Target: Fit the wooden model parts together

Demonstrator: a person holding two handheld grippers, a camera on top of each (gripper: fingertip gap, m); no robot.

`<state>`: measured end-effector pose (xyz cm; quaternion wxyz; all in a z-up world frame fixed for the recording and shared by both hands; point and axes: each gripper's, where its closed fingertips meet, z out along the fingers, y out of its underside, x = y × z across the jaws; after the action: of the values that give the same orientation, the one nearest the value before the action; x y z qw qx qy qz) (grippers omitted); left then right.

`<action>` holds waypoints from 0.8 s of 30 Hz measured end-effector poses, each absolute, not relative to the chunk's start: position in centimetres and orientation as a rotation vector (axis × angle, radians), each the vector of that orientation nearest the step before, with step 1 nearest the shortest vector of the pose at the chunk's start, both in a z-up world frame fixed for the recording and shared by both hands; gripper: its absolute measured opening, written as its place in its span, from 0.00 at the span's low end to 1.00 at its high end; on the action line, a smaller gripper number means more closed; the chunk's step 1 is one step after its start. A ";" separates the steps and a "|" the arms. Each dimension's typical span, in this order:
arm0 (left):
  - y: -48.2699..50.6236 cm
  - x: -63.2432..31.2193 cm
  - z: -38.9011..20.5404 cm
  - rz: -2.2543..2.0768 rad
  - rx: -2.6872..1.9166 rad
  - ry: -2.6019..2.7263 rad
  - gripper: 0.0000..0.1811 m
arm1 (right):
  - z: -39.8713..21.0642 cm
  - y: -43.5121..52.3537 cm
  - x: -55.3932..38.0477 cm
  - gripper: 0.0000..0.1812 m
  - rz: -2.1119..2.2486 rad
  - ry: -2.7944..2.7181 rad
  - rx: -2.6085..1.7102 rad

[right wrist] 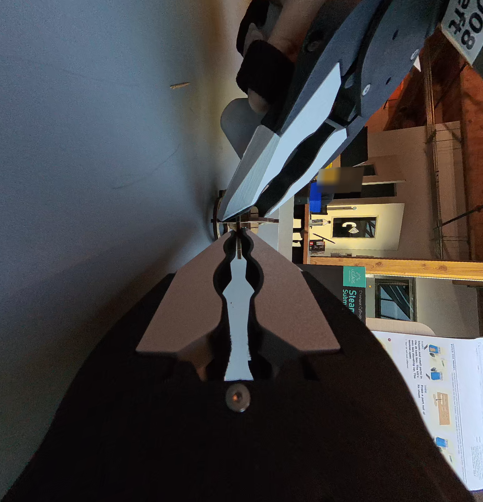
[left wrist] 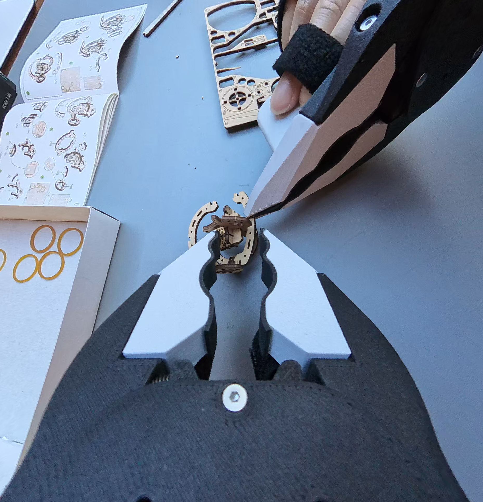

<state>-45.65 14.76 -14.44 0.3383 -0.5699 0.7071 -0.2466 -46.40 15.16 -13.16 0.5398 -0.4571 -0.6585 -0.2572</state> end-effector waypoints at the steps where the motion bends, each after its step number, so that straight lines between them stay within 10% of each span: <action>1: 14.8 -45.7 -14.4 -0.641 -1.483 1.841 0.14 | -13.2 15.2 -46.4 0.01 -0.614 -1.566 -1.084; 24: 14.9 -45.7 -14.5 -0.643 -1.496 1.804 0.15 | -13.2 15.4 -46.5 0.01 -0.611 -1.576 -1.063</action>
<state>-45.69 14.93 -14.45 0.3482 -0.5771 0.6958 -0.2481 -46.48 15.42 -13.18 0.5417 -0.4473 -0.6636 -0.2571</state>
